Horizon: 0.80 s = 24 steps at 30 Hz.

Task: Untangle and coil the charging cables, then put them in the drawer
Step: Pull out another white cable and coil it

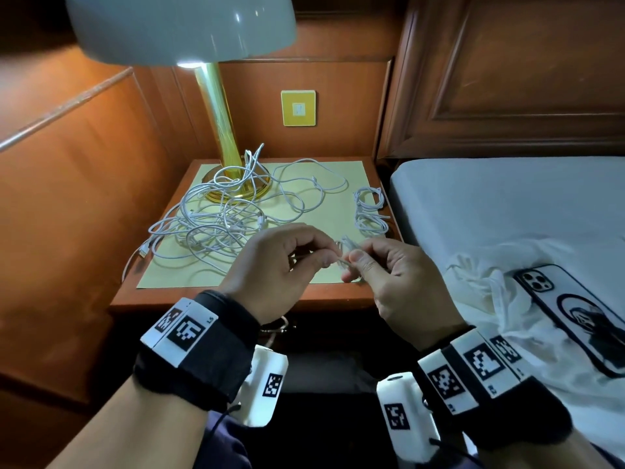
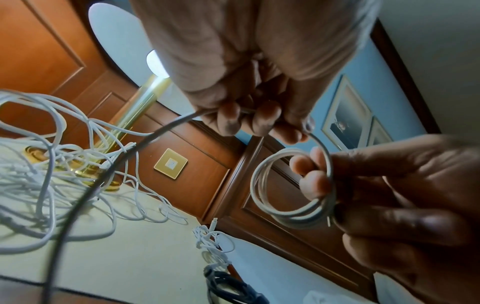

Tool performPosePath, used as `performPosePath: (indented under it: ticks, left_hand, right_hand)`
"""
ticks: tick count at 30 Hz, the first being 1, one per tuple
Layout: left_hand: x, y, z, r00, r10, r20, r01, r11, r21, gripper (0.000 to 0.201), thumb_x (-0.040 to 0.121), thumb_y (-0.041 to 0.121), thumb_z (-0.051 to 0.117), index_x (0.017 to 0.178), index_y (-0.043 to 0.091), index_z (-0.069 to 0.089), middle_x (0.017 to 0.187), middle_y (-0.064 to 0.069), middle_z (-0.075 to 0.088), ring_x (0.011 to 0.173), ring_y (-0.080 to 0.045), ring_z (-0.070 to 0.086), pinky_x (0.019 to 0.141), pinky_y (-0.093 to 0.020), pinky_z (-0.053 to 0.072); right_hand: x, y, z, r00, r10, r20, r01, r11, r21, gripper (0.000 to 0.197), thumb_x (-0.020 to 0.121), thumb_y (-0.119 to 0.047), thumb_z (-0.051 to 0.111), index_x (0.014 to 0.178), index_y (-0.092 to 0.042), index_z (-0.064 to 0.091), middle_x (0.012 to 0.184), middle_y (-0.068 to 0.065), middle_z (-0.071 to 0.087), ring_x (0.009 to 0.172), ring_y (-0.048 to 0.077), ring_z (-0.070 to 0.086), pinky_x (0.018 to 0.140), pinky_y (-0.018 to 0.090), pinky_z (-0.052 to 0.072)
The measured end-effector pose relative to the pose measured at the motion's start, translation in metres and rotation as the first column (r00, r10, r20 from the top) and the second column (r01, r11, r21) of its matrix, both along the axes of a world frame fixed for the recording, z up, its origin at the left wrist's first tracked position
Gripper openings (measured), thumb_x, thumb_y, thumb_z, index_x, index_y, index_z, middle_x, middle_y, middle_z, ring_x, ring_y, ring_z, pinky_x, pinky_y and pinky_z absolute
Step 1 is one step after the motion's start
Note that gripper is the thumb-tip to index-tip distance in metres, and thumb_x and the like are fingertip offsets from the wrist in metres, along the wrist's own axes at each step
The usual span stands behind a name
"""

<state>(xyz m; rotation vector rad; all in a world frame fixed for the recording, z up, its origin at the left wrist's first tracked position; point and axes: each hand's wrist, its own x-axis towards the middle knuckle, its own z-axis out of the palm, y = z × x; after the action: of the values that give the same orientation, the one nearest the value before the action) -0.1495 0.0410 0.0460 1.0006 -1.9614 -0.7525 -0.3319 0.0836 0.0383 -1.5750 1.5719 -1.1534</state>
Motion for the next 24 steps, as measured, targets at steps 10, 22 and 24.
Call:
performPosePath:
  ticks: [10, 22, 24]
  left_hand:
    - [-0.002, -0.004, -0.001, 0.982, 0.104, -0.156, -0.092, 0.993, 0.08, 0.014, 0.09, 0.014, 0.072, 0.095, 0.027, 0.075, 0.089, 0.006, 0.075, 0.081, -0.014, 0.067, 0.078, -0.033, 0.056]
    - [-0.005, -0.003, 0.003, 0.976, 0.168, -0.138, -0.156, 0.983, 0.096, 0.005, 0.095, 0.015, 0.065, 0.095, 0.018, 0.062, 0.075, 0.007, 0.073, 0.071, -0.007, 0.066, 0.072, -0.022, 0.05]
    - [-0.007, -0.003, 0.004, 0.971, 0.19, -0.144, -0.18, 0.98, 0.082, 0.003, 0.095, 0.014, 0.065, 0.094, 0.017, 0.065, 0.076, 0.006, 0.074, 0.075, -0.006, 0.069, 0.074, -0.02, 0.052]
  right_hand:
    - [0.005, 0.003, 0.015, 0.827, 0.094, 0.555, -0.271, 0.931, 0.246, 0.035, 0.106, -0.022, 0.04, 0.081, -0.009, 0.06, 0.061, 0.0, 0.042, 0.044, 0.01, 0.029, 0.041, 0.024, 0.023]
    - [0.01, 0.0, 0.01, 0.879, 0.091, 0.469, -0.254, 0.92, 0.299, 0.04, 0.106, -0.037, 0.039, 0.074, -0.015, 0.048, 0.057, -0.004, 0.04, 0.048, 0.011, 0.03, 0.045, 0.028, 0.026]
    - [0.011, -0.002, 0.009, 0.867, 0.099, 0.489, -0.254, 0.931, 0.263, 0.04, 0.106, -0.038, 0.038, 0.075, -0.016, 0.046, 0.056, -0.007, 0.038, 0.047, 0.011, 0.028, 0.045, 0.027, 0.026]
